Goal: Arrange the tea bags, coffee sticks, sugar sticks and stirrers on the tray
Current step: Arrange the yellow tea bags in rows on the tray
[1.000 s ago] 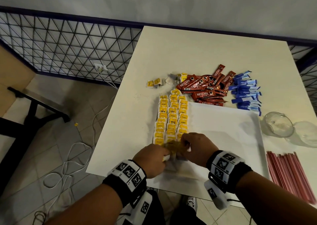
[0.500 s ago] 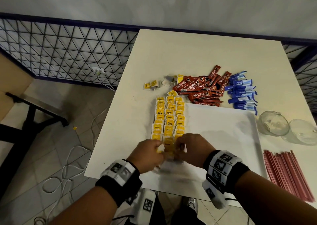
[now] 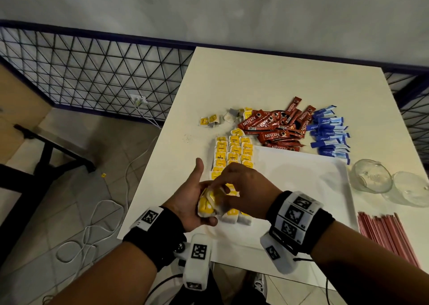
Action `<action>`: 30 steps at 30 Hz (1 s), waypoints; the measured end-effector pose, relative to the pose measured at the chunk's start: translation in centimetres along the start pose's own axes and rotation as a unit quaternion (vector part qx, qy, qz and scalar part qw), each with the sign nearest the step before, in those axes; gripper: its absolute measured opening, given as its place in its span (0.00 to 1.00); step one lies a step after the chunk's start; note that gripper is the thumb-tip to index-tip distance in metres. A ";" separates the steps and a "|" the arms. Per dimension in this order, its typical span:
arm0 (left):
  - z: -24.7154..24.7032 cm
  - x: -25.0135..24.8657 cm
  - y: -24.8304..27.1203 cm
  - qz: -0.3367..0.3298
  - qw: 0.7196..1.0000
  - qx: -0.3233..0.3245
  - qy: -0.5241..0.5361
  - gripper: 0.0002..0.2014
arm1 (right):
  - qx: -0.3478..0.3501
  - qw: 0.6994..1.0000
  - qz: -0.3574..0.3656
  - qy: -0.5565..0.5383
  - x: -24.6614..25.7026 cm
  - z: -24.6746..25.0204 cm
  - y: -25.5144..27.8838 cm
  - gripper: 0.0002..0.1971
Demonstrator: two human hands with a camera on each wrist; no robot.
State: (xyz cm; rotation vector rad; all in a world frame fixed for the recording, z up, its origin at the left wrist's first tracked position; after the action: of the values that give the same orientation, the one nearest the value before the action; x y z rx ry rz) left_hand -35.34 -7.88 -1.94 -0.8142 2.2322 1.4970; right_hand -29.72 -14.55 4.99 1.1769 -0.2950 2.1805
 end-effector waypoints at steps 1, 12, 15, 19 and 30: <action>0.1 -0.1 0.0 -0.004 1.000 0.000 0.004 0.39 | -0.013 1.000 0.002 -0.009 0.2 0.2 0.0 0.14; 3.4 -4.2 3.0 -0.213 0.891 -0.142 -0.375 0.08 | 0.001 0.997 -0.065 -0.042 0.4 0.6 -0.4 0.07; 4.1 -4.4 3.3 -0.225 0.852 -0.172 -0.440 0.14 | -0.015 0.995 -0.076 -0.057 0.3 0.3 -1.0 0.07; 5.0 -2.1 2.6 -0.189 0.876 -0.185 -0.403 0.19 | -0.025 0.993 -0.104 -0.052 -1.2 -0.6 -1.3 0.07; 5.4 1.5 0.0 -0.104 0.781 -0.279 -0.550 0.18 | 0.027 0.971 -0.205 0.117 -8.7 -3.4 4.1 0.07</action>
State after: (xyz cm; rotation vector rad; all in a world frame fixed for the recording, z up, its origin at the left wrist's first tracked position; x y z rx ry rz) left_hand -36.71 -3.33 -4.87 -0.1476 0.8211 1.8308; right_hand -31.13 -19.85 -3.58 0.9000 0.1027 1.9405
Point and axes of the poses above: each hand's wrist, its own y-axis away from the middle knuckle, its own z-axis out of the back of the hand, x = y × z, the point moved 9 cm from there along -y, towards the middle knuckle, and after that the axes turned 11 degrees about -y, right-handed, at the moved point
